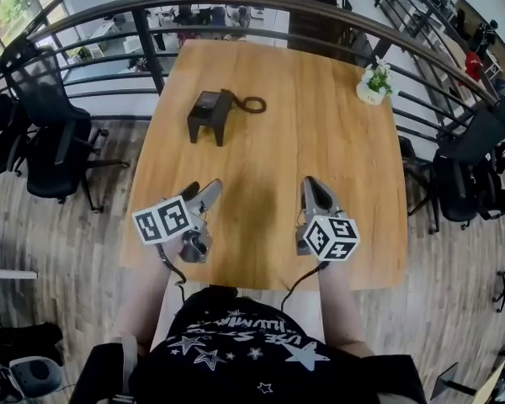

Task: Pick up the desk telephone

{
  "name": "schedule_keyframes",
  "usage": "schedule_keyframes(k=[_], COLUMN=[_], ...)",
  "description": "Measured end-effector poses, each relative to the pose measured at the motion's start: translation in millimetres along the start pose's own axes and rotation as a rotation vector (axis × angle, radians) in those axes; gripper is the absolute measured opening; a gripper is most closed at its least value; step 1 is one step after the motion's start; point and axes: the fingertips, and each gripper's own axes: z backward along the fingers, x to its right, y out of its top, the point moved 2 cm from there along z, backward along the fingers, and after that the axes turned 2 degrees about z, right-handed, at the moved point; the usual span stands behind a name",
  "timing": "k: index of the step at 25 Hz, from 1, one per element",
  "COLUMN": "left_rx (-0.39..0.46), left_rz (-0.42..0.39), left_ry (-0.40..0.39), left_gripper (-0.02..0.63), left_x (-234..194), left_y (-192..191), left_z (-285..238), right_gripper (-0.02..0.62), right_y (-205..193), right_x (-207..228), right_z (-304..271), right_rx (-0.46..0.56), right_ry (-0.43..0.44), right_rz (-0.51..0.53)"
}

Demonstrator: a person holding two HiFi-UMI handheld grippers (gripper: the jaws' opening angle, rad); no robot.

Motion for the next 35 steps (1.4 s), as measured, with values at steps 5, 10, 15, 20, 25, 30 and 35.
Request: schedule_keyframes(k=[5,10,15,20,25,30,35], left_rx=[-0.044,-0.004,0.118,0.21,0.204,0.201,0.221], left_rz=[0.141,0.296,0.323,0.337,0.376,0.479,0.565], left_ry=[-0.042,-0.033,0.031,0.041,0.02,0.017,0.003], left_gripper=[0.337,0.34,0.35,0.355,0.379,0.385,0.388], left_x=[-15.0,-42.3,-70.6,-87.8,-102.0,-114.3,-125.1], left_y=[28.7,56.7,85.6,105.7,107.2,103.3,108.3], left_z=[-34.4,-65.5,-88.4,-111.3,-140.2,-161.4,-174.6], right_gripper=[0.002,0.002,0.002,0.002,0.002,0.002,0.002], right_y=[5.2,-1.5,-9.2,-9.6,-12.3,-17.5,-26.3], right_x=[7.8,13.5,17.1,20.6,30.0,36.5,35.0], right_z=[-30.1,-54.5,-73.7,-88.5,-96.6,-97.0,-100.3], right_rx=[-0.018,-0.047,-0.08,-0.094,-0.114,-0.138,-0.158], right_ry=[-0.017,-0.03,-0.042,-0.058,-0.092,-0.116,-0.125], right_rz=[-0.011,-0.026,-0.037,-0.043,-0.044,-0.059,-0.061])
